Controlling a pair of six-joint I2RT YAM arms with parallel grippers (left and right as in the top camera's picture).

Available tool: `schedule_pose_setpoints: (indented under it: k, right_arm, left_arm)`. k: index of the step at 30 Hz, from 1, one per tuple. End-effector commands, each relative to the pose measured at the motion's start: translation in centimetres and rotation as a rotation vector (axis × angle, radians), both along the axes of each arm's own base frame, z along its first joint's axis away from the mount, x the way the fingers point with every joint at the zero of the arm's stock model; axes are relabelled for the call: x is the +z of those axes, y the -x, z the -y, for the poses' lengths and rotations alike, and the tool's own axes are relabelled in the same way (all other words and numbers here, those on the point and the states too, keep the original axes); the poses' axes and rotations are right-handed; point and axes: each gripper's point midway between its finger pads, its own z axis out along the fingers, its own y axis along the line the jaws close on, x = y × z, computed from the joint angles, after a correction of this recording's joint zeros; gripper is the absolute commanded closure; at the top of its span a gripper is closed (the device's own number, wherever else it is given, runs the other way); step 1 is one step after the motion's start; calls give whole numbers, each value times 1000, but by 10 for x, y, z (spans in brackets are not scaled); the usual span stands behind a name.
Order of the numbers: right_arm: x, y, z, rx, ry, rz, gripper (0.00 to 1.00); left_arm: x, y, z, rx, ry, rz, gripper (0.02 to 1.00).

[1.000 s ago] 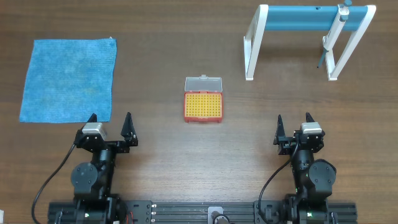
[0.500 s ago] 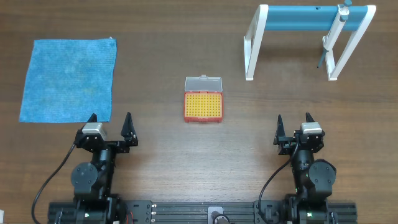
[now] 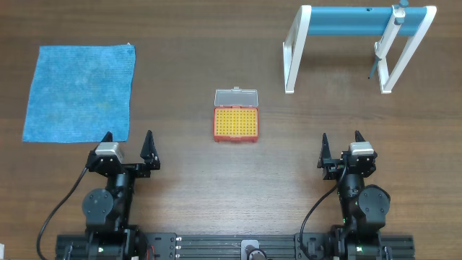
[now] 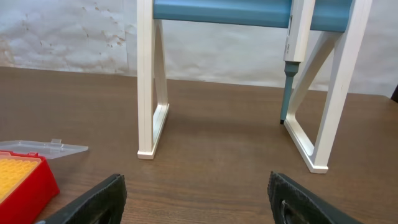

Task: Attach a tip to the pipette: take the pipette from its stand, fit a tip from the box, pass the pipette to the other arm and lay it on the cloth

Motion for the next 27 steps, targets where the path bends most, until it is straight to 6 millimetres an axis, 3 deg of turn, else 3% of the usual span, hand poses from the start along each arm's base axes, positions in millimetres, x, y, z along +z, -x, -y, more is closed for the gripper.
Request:
schedule_pose_setpoints:
  k: [1,7,9,11,16,23,27]
  right_arm:
    - [-2,0,3,-18,-17,-3,248]
    - [-7,-5,4,-23,-47,-79,246]
    - [5,-15,8,-46,-51,-141,246]
    - [32,-34,18,-85,-54,-223,248]
    - [75,-87,61,-150,-36,-340,248]
    - [75,-127,103,-32,-33,-280,248]
    - [74,-147,117,25,-31,-198,246]
  left_arm:
    - [-2,0,-1,7,4,-5,20]
    - [-2,0,-1,7,5,-5,23]
    - [-2,0,-1,7,4,-5,20]
    - [-2,0,-1,7,5,-5,20]
    - [-2,0,-1,7,5,-5,23]
    - [-2,0,-1,7,4,-5,20]
    - [-2,0,-1,7,5,-5,23]
